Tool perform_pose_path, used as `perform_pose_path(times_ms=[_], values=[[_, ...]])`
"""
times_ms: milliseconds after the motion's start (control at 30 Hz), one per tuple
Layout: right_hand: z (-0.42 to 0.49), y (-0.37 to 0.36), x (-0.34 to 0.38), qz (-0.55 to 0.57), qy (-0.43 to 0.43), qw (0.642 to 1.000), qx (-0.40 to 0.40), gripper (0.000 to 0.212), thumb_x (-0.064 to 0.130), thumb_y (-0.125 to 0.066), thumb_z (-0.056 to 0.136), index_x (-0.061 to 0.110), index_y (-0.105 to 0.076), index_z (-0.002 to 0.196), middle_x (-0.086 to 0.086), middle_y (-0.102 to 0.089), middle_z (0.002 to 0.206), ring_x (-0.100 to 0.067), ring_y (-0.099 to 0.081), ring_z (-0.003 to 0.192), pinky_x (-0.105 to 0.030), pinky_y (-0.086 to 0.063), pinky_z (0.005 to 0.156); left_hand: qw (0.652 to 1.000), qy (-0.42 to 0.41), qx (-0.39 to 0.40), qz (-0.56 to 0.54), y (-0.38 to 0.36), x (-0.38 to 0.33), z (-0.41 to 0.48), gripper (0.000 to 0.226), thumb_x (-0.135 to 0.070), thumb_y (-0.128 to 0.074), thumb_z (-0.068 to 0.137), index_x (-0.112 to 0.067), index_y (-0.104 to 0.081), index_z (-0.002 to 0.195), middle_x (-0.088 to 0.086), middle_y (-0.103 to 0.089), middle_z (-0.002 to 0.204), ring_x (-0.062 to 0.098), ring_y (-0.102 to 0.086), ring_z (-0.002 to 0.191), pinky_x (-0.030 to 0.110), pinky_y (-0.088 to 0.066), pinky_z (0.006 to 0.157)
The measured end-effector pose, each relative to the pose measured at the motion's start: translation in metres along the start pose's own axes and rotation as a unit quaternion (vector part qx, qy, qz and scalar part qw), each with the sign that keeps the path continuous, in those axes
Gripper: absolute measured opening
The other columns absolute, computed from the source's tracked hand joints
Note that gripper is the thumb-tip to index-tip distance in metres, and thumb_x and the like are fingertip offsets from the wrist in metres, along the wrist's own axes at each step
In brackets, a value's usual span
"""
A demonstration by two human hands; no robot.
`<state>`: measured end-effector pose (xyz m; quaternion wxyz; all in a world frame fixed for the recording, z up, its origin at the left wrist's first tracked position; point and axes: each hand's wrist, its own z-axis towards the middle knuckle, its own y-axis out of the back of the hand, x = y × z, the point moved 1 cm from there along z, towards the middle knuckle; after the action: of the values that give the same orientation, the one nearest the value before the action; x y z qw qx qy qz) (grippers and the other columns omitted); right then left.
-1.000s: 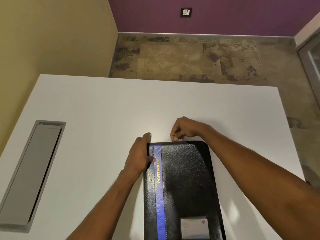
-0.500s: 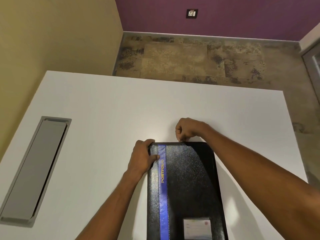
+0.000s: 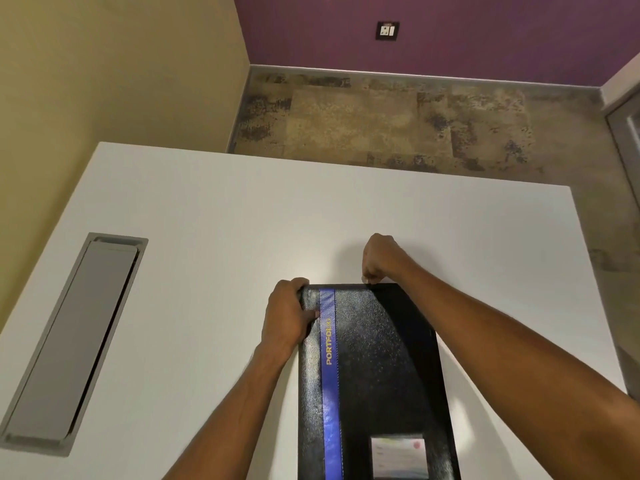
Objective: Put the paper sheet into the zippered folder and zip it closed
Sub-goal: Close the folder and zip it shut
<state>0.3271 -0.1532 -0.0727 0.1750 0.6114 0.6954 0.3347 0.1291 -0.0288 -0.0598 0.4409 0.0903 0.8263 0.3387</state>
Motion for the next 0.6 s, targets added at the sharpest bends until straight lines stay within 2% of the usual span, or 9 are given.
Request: perform_pose_path(times_ms=[67,133,233,300,333,400,433,533,600], values=[[0.0,-0.002,-0.004,-0.008,0.004,1.0,-0.012,0.023,0.014,-0.074,0.078,0.007,-0.078,0.099,-0.007,-0.077,0.102,-0.019,-0.074,0.091,-0.022,-0.06,0.08,1.0,-0.009,0.007,0.008,0.0,0.0,0.001,0.058,-0.015,-0.09,0.072,-0.019,-0.07,0.127,0.007,-0.06,0.114,0.021,-0.06,0.099,0.031,-0.045,0.085],[-0.003,-0.004,-0.007,-0.012,-0.018,1.0,0.0,0.031,0.015,-0.075,0.076,0.005,-0.075,0.105,-0.011,-0.076,0.106,-0.023,-0.076,0.096,-0.031,-0.062,0.085,1.0,-0.016,0.013,0.022,-0.001,-0.003,0.001,0.057,-0.013,-0.088,0.075,-0.019,-0.07,0.129,0.009,-0.058,0.116,0.018,-0.056,0.1,0.026,-0.038,0.083],[-0.003,-0.002,-0.012,0.007,-0.031,0.999,0.018,0.03,0.014,-0.074,0.079,0.0,-0.07,0.106,-0.014,-0.073,0.1,-0.024,-0.07,0.087,-0.032,-0.06,0.076,0.999,-0.012,0.012,0.033,0.0,-0.005,0.001,0.051,-0.011,-0.087,0.077,-0.019,-0.07,0.125,0.007,-0.055,0.113,0.019,-0.056,0.097,0.024,-0.036,0.081],[-0.004,-0.002,-0.013,0.004,-0.048,0.999,0.0,0.034,0.017,-0.075,0.078,0.003,-0.07,0.108,-0.01,-0.068,0.088,-0.022,-0.063,0.082,-0.028,-0.052,0.065,0.999,-0.013,0.013,0.039,0.002,-0.006,0.0,0.05,-0.011,-0.087,0.077,-0.019,-0.069,0.123,0.006,-0.054,0.112,0.018,-0.054,0.093,0.025,-0.036,0.08],[-0.006,-0.003,-0.012,-0.002,-0.046,0.999,-0.017,0.033,0.017,-0.076,0.078,0.003,-0.067,0.106,-0.008,-0.063,0.083,-0.022,-0.061,0.083,-0.027,-0.05,0.067,0.999,-0.014,0.013,0.041,0.001,-0.005,0.0,0.05,-0.011,-0.087,0.077,-0.019,-0.069,0.122,0.006,-0.054,0.112,0.018,-0.054,0.093,0.025,-0.036,0.079],[-0.003,-0.007,-0.006,0.008,-0.04,0.998,-0.044,0.026,0.016,-0.076,0.078,0.005,-0.055,0.089,-0.007,-0.056,0.085,-0.02,-0.059,0.086,-0.027,-0.048,0.071,0.999,-0.018,0.011,0.042,0.001,-0.006,0.0,0.048,-0.01,-0.086,0.077,-0.02,-0.069,0.121,0.005,-0.055,0.112,0.018,-0.055,0.093,0.025,-0.036,0.079],[-0.002,-0.008,-0.004,0.022,-0.041,0.998,-0.041,0.025,0.013,-0.075,0.077,0.006,-0.051,0.08,-0.007,-0.059,0.087,-0.02,-0.058,0.084,-0.026,-0.048,0.071,0.999,-0.021,0.013,0.045,0.001,-0.007,0.0,0.047,-0.009,-0.085,0.077,-0.019,-0.069,0.12,0.005,-0.056,0.112,0.018,-0.055,0.094,0.025,-0.037,0.079],[0.005,-0.004,0.004,0.114,-0.062,0.991,0.032,0.013,0.002,-0.073,0.076,0.007,-0.063,0.068,-0.007,-0.073,0.081,-0.019,-0.061,0.067,-0.024,-0.051,0.061,0.998,-0.034,0.022,0.049,0.004,-0.009,0.001,0.045,-0.009,-0.085,0.076,-0.019,-0.071,0.118,0.006,-0.058,0.111,0.018,-0.053,0.095,0.027,-0.037,0.079],[0.004,-0.003,0.005,0.158,-0.085,0.976,0.123,0.023,0.003,-0.064,0.091,0.007,-0.064,0.068,-0.005,-0.067,0.066,-0.011,-0.055,0.054,-0.016,-0.042,0.047,0.998,-0.04,0.022,0.037,0.006,-0.008,0.001,0.045,-0.009,-0.085,0.074,-0.019,-0.072,0.116,0.007,-0.059,0.109,0.019,-0.054,0.095,0.028,-0.036,0.078]])
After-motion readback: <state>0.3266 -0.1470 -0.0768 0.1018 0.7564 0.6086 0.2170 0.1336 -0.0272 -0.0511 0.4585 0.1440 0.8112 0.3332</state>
